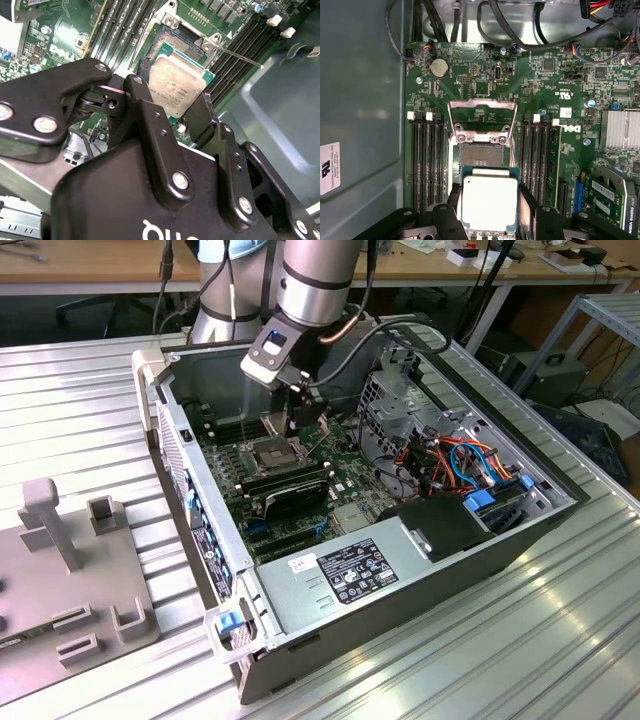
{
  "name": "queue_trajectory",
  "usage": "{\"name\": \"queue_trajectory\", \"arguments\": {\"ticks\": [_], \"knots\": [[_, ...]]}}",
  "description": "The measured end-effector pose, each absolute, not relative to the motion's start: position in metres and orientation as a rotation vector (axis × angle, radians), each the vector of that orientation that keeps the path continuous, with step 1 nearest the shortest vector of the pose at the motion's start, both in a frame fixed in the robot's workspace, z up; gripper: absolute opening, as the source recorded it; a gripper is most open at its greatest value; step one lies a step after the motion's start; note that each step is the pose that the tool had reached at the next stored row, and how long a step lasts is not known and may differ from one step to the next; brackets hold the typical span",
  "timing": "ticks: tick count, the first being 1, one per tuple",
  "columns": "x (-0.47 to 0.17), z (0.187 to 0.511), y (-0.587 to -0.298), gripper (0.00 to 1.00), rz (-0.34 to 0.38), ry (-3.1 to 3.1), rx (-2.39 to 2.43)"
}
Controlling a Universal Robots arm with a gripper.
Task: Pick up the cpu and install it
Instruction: 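Place the cpu into insertion slot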
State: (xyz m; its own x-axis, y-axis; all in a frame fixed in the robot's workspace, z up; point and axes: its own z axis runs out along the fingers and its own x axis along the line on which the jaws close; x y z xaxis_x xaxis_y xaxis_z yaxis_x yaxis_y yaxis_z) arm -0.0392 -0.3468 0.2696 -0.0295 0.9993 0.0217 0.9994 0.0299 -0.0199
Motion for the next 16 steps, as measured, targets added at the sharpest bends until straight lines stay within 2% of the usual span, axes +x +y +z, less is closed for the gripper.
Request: {"name": "queue_trajectory", "arguments": {"ticks": [16], "knots": [[-0.037, 0.251, -0.342, 0.55, 0.010, -2.228, -2.163]]}}
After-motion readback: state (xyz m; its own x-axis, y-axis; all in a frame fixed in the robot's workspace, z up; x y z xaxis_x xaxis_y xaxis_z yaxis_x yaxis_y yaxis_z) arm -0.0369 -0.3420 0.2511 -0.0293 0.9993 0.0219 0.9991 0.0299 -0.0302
